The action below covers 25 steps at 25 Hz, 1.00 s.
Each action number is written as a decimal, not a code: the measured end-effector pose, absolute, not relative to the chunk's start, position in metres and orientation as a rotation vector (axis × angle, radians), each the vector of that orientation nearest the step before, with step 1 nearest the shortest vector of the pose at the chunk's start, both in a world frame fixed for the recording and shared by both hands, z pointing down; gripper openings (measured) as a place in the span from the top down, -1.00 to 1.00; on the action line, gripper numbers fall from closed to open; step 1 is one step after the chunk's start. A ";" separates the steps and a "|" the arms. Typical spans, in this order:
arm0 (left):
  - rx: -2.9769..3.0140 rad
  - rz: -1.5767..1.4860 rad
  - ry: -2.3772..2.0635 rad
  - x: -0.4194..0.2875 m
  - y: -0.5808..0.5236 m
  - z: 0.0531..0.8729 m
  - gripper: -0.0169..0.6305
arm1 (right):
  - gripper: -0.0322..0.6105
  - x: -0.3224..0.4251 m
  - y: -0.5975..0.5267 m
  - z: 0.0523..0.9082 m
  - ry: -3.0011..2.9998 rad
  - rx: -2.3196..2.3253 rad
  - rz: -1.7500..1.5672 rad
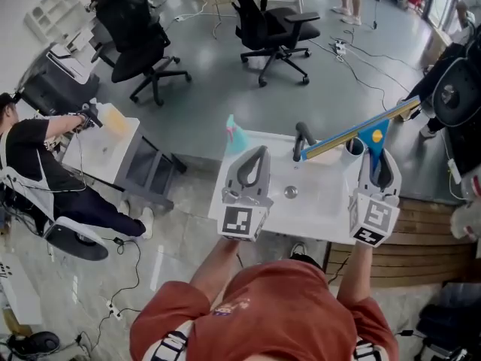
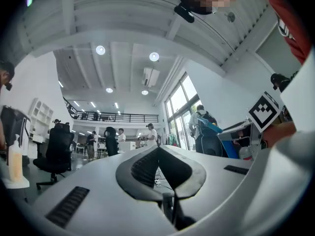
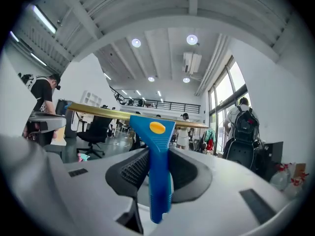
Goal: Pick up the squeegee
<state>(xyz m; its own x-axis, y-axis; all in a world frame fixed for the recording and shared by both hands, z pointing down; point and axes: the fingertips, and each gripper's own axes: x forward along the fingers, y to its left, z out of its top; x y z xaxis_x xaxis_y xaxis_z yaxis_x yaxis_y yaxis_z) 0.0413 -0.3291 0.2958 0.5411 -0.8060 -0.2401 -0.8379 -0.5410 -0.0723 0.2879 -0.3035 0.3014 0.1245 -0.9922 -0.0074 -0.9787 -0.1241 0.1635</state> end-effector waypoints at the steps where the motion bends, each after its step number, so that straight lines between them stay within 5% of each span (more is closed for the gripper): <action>1: -2.592 0.271 1.400 0.040 -0.329 0.293 0.89 | 0.51 0.288 -0.302 0.296 -1.997 2.274 -0.192; 25: -2.510 0.305 1.452 0.022 -0.333 0.279 0.89 | 0.51 0.279 -0.297 0.275 -2.054 2.332 -0.410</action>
<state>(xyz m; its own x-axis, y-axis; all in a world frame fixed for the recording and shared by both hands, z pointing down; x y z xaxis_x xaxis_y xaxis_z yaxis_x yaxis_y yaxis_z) 0.0221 -0.3326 0.2787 0.4890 -0.8231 -0.2889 -0.8698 -0.4851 -0.0899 0.2788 -0.2967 0.2747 0.1073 -0.9759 -0.1902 -0.9740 -0.1416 0.1768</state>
